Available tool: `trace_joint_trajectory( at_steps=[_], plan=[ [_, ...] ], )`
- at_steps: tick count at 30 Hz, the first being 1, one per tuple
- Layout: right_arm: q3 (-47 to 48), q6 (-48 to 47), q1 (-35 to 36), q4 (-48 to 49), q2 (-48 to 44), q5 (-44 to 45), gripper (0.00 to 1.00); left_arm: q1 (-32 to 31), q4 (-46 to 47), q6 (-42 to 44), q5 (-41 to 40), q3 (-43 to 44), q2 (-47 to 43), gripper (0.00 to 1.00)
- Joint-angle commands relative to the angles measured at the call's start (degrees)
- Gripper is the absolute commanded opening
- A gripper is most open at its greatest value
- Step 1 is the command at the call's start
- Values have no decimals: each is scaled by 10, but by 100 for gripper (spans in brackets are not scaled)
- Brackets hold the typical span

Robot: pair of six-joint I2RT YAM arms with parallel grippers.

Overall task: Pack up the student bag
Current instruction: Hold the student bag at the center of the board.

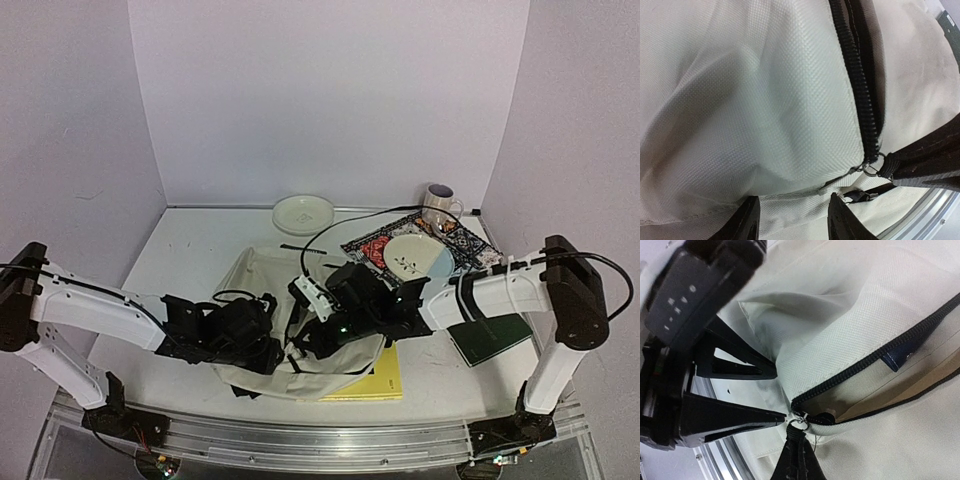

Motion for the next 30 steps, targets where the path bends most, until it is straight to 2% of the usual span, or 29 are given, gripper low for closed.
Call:
trace_joint_trajectory(
  at_steps=[1,10,14,19,26,30],
  plan=[
    [42,-14,1,-22,-30,12,0,-14,9,5,-44,18,28,50],
    [68,-13,2,-29,-15,-17,0,-37,75,-19,-120,8,53,52],
    [70,-19,2,-31,-24,5,0,-37,80,-24,-135,-4,63,39],
    [91,-37,-10,-52,-30,80,0,-38,77,-45,-101,-52,62,21],
    [124,-44,-52,-57,-19,127,0,-38,70,-90,-69,-126,40,9],
    [149,-50,-70,-62,-9,127,0,-38,65,-101,-69,-142,17,8]
  ],
)
